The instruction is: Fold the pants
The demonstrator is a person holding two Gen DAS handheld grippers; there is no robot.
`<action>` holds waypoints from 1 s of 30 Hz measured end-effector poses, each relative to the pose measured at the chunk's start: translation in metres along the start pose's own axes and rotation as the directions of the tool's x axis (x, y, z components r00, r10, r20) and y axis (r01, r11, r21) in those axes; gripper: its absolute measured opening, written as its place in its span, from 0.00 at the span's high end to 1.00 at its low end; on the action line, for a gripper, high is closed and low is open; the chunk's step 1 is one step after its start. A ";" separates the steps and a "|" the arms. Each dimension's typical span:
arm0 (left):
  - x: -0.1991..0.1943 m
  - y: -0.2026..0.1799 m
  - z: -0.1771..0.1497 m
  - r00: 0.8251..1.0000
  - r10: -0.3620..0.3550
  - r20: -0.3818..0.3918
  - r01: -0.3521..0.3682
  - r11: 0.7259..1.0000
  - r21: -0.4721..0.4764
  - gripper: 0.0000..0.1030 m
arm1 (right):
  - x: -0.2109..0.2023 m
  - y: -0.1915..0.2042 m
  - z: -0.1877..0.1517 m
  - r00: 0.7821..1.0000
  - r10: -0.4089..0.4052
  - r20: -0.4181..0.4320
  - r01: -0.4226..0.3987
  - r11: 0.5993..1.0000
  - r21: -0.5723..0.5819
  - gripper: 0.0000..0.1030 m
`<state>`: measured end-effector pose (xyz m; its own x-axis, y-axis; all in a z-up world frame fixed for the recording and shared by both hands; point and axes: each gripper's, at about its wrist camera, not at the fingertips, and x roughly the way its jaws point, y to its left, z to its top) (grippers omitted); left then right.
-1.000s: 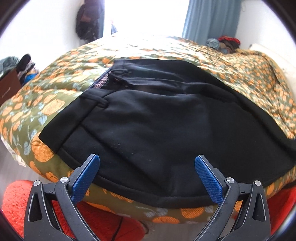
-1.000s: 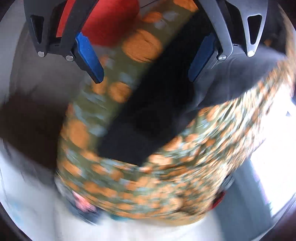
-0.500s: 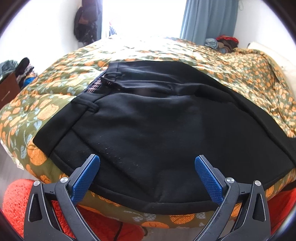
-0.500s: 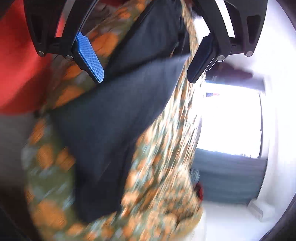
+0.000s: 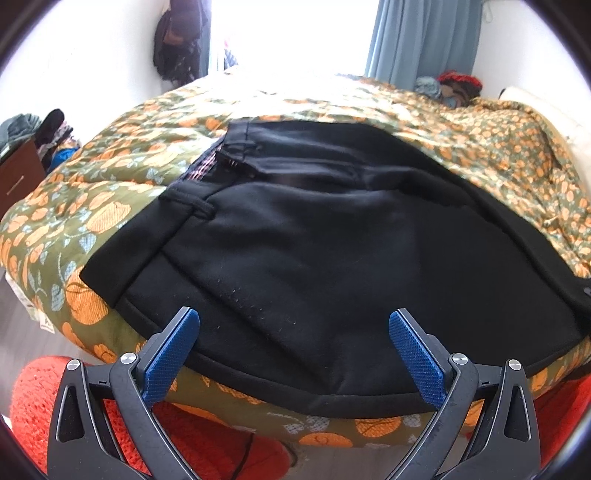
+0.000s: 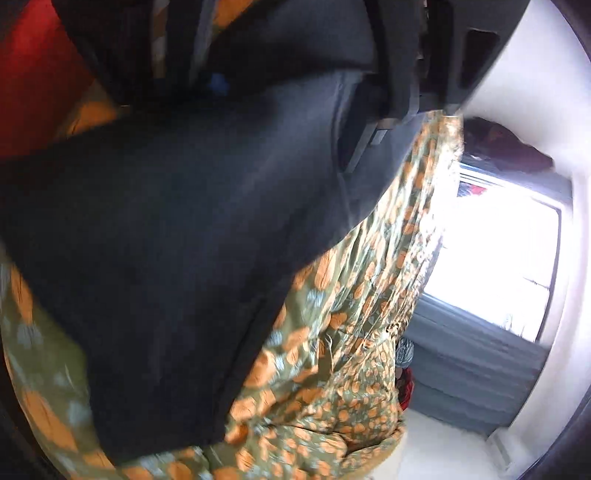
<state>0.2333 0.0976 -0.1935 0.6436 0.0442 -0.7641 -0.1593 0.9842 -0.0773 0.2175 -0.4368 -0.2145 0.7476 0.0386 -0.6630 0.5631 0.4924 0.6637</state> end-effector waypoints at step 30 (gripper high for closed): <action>0.162 -0.079 0.205 0.799 -0.586 -0.136 0.459 0.740 -0.492 0.16 | -0.138 0.110 0.027 0.932 0.346 -0.107 -0.353 0.800 -0.485 0.96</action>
<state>0.5039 0.0620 -0.1803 0.5054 -0.5652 -0.6520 -0.1906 0.6638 -0.7232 0.1864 -0.4114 -0.0406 0.8542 0.2994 -0.4250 0.0158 0.8022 0.5969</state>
